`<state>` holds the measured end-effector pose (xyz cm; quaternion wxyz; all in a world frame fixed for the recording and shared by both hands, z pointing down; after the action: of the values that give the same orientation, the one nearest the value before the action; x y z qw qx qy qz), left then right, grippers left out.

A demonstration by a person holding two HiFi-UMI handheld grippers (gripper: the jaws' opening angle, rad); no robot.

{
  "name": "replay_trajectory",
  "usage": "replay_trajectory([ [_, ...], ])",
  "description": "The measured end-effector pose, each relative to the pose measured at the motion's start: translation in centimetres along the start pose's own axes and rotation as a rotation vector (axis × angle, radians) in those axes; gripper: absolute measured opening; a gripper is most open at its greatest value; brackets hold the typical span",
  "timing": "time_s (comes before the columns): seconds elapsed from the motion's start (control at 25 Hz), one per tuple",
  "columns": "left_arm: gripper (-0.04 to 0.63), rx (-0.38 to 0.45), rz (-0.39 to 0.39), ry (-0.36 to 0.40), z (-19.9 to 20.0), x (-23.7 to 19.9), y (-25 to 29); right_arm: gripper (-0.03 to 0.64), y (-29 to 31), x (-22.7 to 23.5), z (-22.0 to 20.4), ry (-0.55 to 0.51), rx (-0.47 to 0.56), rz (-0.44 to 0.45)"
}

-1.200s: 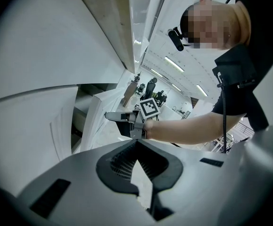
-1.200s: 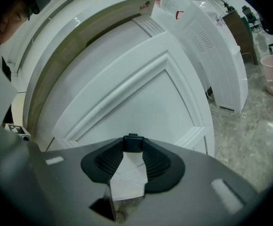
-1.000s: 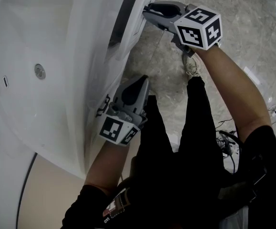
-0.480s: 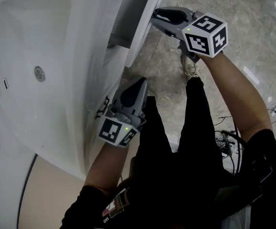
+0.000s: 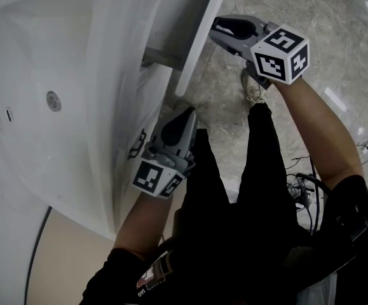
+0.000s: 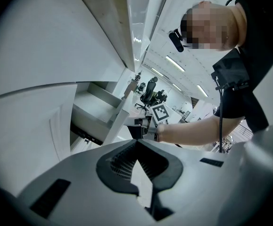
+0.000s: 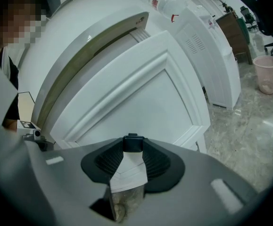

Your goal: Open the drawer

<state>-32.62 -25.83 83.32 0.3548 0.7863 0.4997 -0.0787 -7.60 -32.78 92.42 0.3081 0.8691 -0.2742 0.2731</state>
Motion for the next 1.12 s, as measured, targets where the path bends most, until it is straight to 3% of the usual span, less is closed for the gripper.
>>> replay_trajectory([
  [1.12, 0.0, 0.001, -0.022, 0.004, -0.1, 1.8, 0.2, 0.124, -6.3, 0.8, -2.7, 0.011, -0.005, -0.03],
])
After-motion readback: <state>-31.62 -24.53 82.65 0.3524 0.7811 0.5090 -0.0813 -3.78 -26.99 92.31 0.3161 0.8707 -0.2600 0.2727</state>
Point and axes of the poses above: the fingertips, and each gripper's own axes: y forward along the fingers, x to its right, z out of its top, the point moved 9 cm from there along -y, backward along the fingers, and after that the axes turned 2 degrees about y, right-handed, at the moved point
